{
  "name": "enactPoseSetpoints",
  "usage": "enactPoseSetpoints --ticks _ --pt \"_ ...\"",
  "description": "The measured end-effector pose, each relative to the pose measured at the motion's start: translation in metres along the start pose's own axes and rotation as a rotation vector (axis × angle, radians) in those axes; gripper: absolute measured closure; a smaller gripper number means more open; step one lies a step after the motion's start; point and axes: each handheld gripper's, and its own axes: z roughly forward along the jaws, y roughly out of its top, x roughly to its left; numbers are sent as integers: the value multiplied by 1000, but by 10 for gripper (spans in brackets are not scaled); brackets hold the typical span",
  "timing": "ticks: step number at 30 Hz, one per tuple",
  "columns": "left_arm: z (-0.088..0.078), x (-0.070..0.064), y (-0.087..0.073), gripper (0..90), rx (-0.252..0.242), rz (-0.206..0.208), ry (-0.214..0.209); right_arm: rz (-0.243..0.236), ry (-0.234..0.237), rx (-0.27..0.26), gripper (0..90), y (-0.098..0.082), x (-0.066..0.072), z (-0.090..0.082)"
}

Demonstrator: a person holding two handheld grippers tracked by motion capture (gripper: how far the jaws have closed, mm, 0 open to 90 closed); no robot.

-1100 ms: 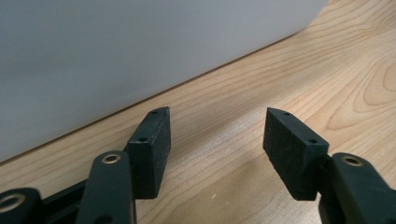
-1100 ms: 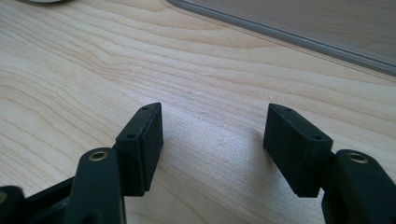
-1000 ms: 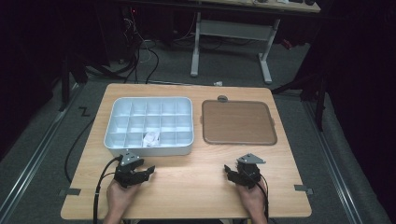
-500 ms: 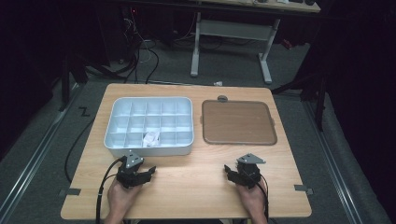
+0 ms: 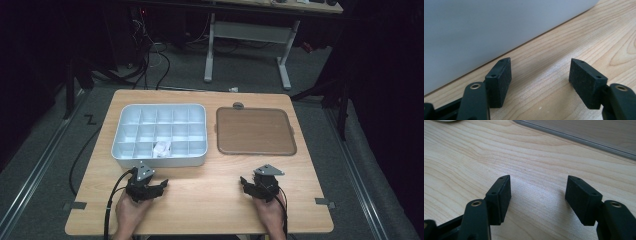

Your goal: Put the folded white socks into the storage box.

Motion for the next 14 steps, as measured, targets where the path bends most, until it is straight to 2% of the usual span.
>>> enactPoseSetpoints --ticks 2,14 --pt "0 -1 -1 351 4 13 4 1 0 1 374 0 0 0" --pt "0 -1 -1 347 2 12 4 0 1 1 373 0 0 0"
